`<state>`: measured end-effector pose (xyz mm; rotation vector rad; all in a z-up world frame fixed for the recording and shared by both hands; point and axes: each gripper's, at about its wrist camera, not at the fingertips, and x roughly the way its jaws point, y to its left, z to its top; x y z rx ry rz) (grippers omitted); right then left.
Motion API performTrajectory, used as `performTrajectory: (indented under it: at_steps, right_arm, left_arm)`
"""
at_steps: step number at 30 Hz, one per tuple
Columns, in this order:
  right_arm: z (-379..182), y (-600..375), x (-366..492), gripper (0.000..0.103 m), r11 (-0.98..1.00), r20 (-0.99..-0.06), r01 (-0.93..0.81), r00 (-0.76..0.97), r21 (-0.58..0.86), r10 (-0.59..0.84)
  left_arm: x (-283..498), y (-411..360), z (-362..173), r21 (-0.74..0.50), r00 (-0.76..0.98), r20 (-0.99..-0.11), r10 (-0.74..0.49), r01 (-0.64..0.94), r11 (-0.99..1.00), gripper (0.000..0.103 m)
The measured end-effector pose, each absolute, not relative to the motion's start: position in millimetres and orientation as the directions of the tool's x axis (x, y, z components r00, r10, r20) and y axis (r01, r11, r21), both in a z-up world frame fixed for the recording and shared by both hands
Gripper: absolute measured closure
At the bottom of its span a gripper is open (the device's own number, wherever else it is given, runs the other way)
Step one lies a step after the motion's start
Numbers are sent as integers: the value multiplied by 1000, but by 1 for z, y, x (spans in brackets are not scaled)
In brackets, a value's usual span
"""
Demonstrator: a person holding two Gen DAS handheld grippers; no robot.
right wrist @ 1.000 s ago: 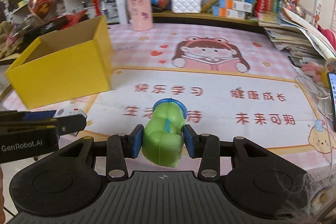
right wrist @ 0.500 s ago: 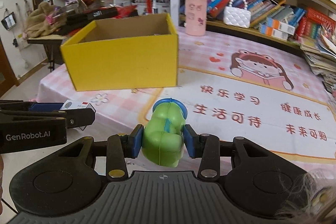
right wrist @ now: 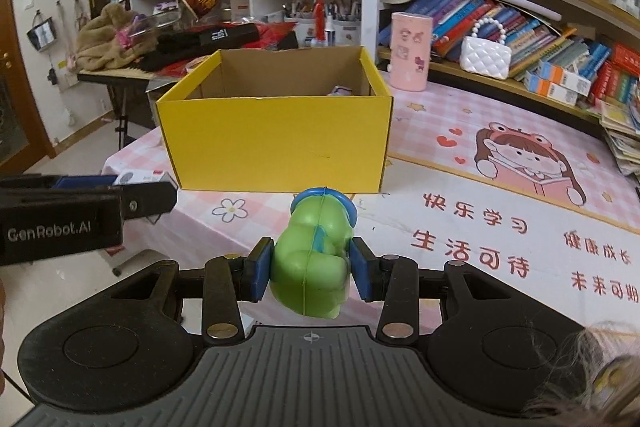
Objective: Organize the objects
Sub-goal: 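Carry the green plush and white card box over the yellow box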
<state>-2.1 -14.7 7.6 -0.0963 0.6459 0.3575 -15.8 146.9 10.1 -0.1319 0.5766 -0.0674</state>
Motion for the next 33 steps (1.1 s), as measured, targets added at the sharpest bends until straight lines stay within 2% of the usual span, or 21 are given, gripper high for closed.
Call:
performTrajectory:
  at_steps: [4,10,16,20,24,33]
  right_arm:
    - [15,-17,11,65,931,-579,-362,752,38,316]
    - [49,-12,61,65,917,-472,-396,801,44,368]
    - [77,-5,131,65,913,-398,-405,832,43,388]
    - [76,4,178,65,904,-446,-426,800,48,400]
    - [68,21,217,65,877,-502,-479,750,37,431]
    - [37,70,265,65,776,-662,-630,583,-2,471]
  left_arm:
    - [-6,146,23,-111,870,-489,-64,11,994,51]
    - [42,157,55,-100,913,-406,-38,-4,995,51]
    - [103,160,53,-32,908,-415,51,-70,997,51]
    - [134,149,32,40,878,-465,115,-109,993,51]
    - [152,139,12,55,840,-527,131,-120,991,51]
    - [166,131,-6,49,803,-578,145,-144,988,51]
